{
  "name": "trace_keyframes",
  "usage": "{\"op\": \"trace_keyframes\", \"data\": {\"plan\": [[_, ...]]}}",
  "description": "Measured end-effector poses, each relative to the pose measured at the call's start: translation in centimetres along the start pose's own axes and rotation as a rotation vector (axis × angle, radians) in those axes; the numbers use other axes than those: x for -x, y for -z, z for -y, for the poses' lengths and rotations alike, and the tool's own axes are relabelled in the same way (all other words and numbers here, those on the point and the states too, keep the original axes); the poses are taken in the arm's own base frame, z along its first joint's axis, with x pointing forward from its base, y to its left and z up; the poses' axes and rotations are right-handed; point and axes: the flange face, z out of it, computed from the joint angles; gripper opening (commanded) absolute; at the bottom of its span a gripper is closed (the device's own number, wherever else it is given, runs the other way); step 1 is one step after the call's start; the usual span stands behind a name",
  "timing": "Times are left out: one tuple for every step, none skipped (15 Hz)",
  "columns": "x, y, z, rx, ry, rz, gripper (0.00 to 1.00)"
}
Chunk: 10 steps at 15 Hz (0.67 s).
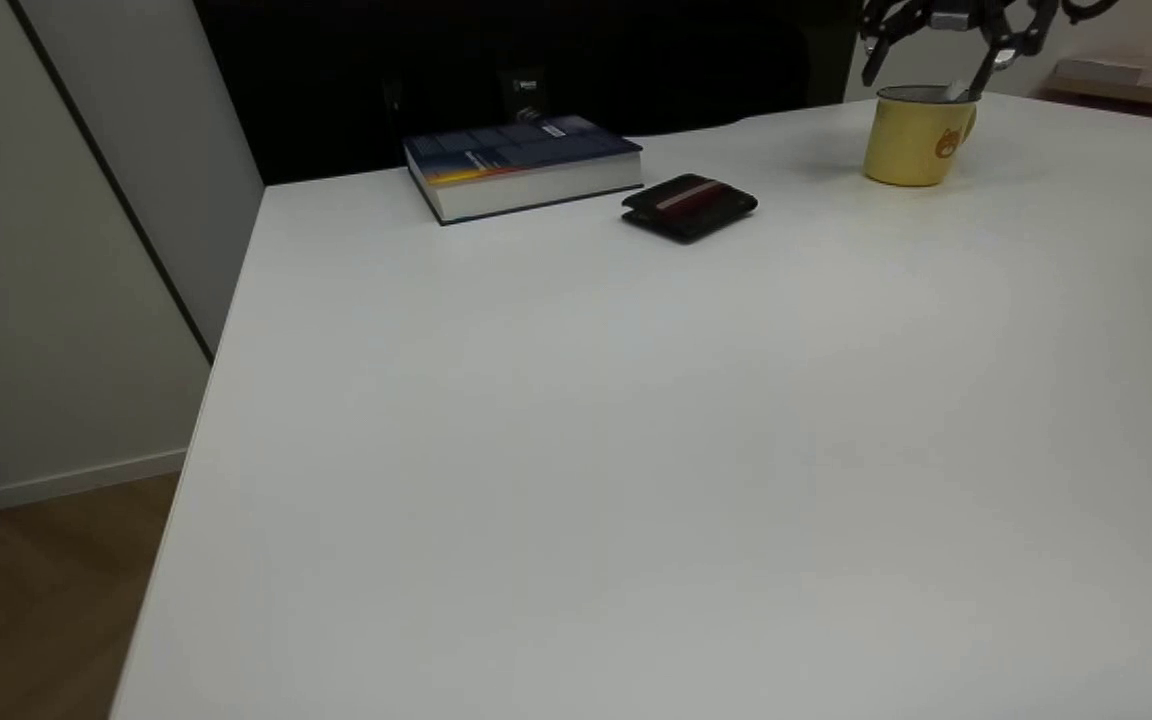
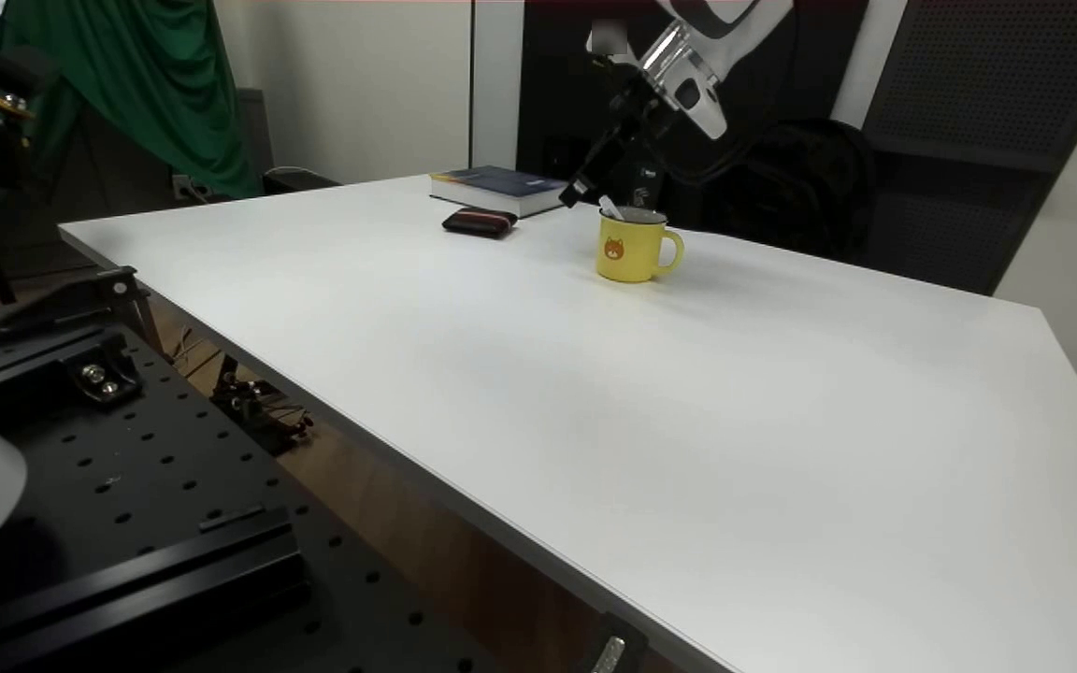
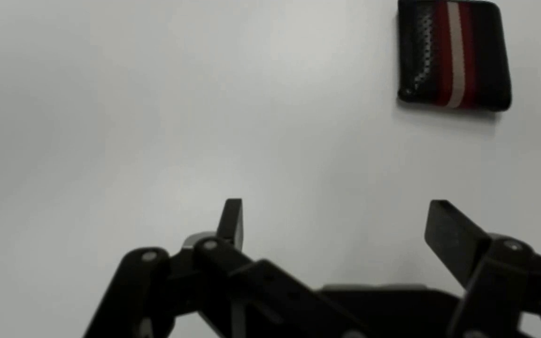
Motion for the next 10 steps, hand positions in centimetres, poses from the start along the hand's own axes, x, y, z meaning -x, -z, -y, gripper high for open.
{"op": "trace_keyframes", "data": {"plan": [[1.1,-0.9,0.6,0.05,0.036,-0.023,1.0],[2.2,-1.7,1.1,0.096,0.071,-0.049,1.0],[3.3,-2.3,1.6,0.141,0.108,-0.078,1.0],[4.3,-2.9,2.0,0.185,0.145,-0.109,1.0],[5.4,-3.4,2.4,0.226,0.181,-0.14,1.0],[6.4,-3.7,2.8,0.265,0.217,-0.175,1.0],[7.3,-4.0,3.1,0.298,0.252,-0.213,1.0],[8.2,-4.2,3.5,0.324,0.287,-0.254,1.0],[9.0,-4.3,3.8,0.344,0.325,-0.297,1.0],[9.8,-4.5,4.2,0.359,0.363,-0.338,1.0]]}}
